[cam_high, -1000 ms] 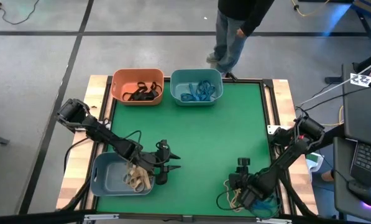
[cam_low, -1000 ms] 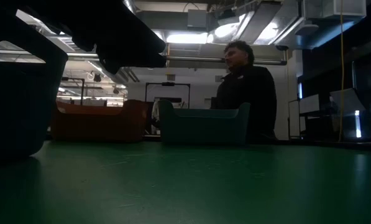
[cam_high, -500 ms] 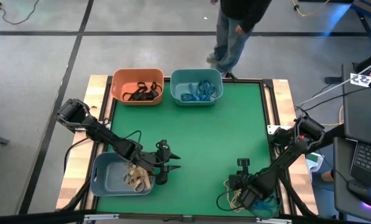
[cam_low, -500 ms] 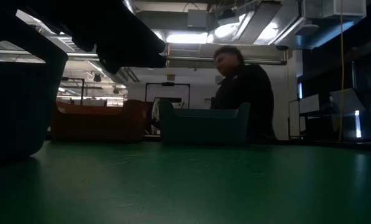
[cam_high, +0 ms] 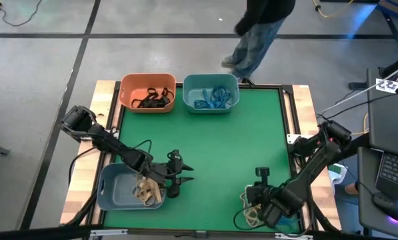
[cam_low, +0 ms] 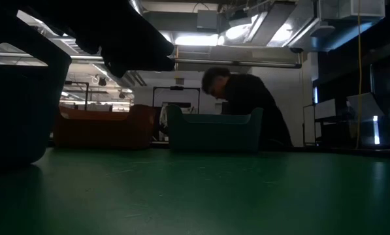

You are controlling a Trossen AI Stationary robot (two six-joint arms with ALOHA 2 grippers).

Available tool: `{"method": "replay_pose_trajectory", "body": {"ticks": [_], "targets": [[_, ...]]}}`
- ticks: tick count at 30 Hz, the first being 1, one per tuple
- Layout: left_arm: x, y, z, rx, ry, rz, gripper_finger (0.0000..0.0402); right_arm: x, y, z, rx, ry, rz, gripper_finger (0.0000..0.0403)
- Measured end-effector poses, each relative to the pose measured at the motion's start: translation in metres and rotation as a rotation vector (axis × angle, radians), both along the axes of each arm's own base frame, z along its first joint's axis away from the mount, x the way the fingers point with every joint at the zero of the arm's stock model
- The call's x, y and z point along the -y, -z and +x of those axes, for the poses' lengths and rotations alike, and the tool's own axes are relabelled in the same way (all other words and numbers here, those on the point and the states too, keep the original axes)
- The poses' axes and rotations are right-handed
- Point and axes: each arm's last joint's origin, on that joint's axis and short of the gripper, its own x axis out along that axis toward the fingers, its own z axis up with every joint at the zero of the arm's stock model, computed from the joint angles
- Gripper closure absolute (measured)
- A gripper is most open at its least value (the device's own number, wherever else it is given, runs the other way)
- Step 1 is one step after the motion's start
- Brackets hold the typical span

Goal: Sort rubber bands into baskets
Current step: Put the orange rubber band into the blue bin, then put the white rubber band into the blue bin

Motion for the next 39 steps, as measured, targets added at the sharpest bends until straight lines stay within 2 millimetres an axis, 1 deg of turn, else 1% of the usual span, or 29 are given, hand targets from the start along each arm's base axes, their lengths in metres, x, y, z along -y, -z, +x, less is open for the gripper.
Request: {"method": "replay_pose_trajectory", "body": {"ticks": [3, 7, 10, 13, 15, 17, 20, 23, 25, 28, 32, 34, 36, 39], "targets": [[0.0, 0.0, 0.0, 0.001, -0.002, -0.005, 0.0231, 0.0, -0.01, 0.003, 0.094, -0.011, -0.033, 0.0402], [0.0, -0.001, 0.0, 0.01, -0.005, -0.015, 0.0231, 0.005, -0.015, 0.013, 0.22, 0.005, -0.105, 0.0402], [0.0, -0.002, 0.001, 0.024, -0.011, -0.036, 0.0231, 0.011, -0.016, 0.028, 0.277, 0.008, -0.116, 0.0402], [0.001, -0.004, 0.002, 0.045, -0.011, -0.05, 0.0231, 0.018, -0.013, 0.046, 0.312, -0.017, -0.095, 0.0402], [0.001, -0.004, 0.002, 0.047, -0.011, -0.05, 0.0231, 0.023, -0.011, 0.052, 0.264, -0.031, -0.046, 0.0402], [0.001, -0.004, 0.002, 0.044, -0.011, -0.049, 0.0231, 0.028, -0.008, 0.054, 0.168, -0.026, 0.049, 0.0402], [0.001, -0.002, 0.001, 0.023, -0.012, -0.041, 0.0231, 0.03, -0.004, 0.05, 0.017, 0.03, 0.2, 0.0402], [0.001, -0.002, 0.001, 0.022, -0.012, -0.041, 0.0231, 0.028, -0.002, 0.046, -0.062, 0.127, 0.307, 0.0396], [0.0, -0.002, 0.001, 0.022, -0.013, -0.041, 0.0231, 0.024, 0.001, 0.042, -0.1, 0.169, 0.367, 0.0379], [0.001, -0.002, 0.001, 0.028, -0.007, -0.031, 0.0231, 0.02, 0.007, 0.036, -0.11, 0.232, 0.393, 0.0337], [0.001, -0.002, 0.001, 0.027, -0.004, -0.025, 0.0231, 0.022, 0.023, 0.033, -0.118, 0.323, 0.419, 0.0274], [0.001, -0.002, 0.001, 0.027, -0.004, -0.025, 0.0231, 0.023, 0.03, 0.032, -0.11, 0.348, 0.432, 0.0249], [0.001, -0.002, 0.001, 0.027, -0.004, -0.025, 0.0231, 0.025, 0.039, 0.031, -0.096, 0.369, 0.442, 0.0235], [0.001, -0.002, 0.001, 0.027, -0.005, -0.024, 0.0231, 0.028, 0.049, 0.031, -0.08, 0.404, 0.469, 0.023]]}}
